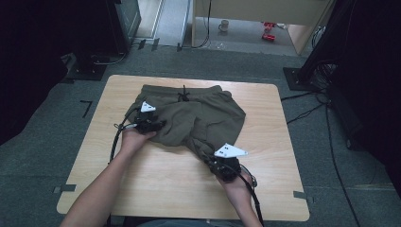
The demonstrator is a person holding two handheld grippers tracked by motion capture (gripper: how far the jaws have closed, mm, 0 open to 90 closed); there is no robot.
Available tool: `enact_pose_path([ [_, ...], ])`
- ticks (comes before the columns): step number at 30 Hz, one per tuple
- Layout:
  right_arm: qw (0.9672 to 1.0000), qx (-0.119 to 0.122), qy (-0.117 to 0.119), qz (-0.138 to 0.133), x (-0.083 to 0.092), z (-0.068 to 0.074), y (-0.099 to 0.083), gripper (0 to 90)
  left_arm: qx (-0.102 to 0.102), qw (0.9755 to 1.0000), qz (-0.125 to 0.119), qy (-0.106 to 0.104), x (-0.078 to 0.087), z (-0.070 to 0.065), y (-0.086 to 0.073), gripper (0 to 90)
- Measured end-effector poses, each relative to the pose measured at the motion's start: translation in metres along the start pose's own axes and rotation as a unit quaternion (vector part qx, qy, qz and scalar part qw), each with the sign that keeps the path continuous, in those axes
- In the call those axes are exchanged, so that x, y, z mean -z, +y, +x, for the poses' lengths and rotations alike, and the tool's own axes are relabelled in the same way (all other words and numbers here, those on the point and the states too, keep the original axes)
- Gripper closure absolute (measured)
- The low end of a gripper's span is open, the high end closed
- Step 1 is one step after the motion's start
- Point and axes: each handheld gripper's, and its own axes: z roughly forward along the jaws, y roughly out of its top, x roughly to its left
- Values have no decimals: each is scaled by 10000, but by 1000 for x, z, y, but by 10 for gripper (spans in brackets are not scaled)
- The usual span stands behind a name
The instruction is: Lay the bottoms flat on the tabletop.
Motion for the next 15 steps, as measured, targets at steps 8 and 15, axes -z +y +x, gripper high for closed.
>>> enact_pose_path([
  [8, 9999, 128, -17, 24, -1, 14, -28, 836, -12, 10000, 5, -6, 0, 0, 0, 508],
  [15, 9997, 142, 8, 213, -5, 22, -50, 829, -13, 10000, -5, -5, 0, 0, 0, 509],
])
